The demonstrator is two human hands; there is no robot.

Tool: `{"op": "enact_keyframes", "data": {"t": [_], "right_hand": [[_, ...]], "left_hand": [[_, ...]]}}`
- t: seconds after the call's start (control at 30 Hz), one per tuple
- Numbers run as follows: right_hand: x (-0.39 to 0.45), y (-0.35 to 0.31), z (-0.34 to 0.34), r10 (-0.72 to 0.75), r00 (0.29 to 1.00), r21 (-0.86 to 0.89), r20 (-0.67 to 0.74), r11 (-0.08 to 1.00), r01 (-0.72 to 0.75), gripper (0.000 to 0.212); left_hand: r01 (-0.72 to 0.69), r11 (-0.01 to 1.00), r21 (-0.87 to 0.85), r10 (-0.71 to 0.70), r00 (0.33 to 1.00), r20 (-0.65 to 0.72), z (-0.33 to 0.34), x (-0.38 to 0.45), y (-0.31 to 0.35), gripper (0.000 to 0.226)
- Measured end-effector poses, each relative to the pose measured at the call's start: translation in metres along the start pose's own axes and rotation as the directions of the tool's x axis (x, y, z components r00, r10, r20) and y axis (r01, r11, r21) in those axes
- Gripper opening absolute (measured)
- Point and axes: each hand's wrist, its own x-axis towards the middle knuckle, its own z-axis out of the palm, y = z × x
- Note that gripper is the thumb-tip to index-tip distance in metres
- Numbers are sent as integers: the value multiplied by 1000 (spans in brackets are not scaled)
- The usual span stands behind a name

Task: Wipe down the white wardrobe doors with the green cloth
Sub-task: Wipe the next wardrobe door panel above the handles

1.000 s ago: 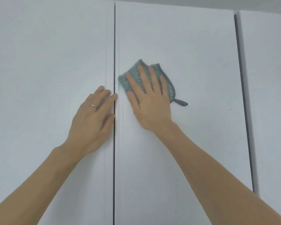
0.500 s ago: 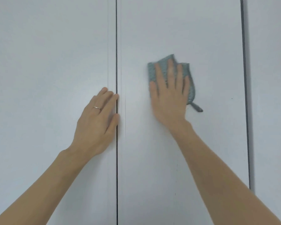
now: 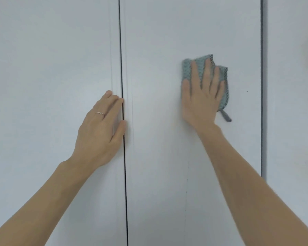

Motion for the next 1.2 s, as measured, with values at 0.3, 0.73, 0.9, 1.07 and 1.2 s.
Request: {"op": "enact_keyframes", "data": {"t": [0.3,0.73,0.9,1.07,1.2], "right_hand": [[-124,37,-19,-743,631,125,224,664,737,49],[-103,-42,1,-462,884,101,68,885,454,51],[-203,30,-16,-840,494,202,223,536,820,49],[-128,43,-16,-827,526,134,198,555,821,48],[-75,9,-8,-468,880,19,84,884,468,49]], "left_hand": [[27,998,-48,-29,999,-46,6,1,8,61],[20,997,-75,-25,998,-61,12,-4,10,51],[-5,996,-89,-1,998,-65,17,-16,13,54],[-49,996,-73,46,998,-40,22,-46,11,53],[-49,995,-84,47,998,-34,26,-64,12,49]]}}
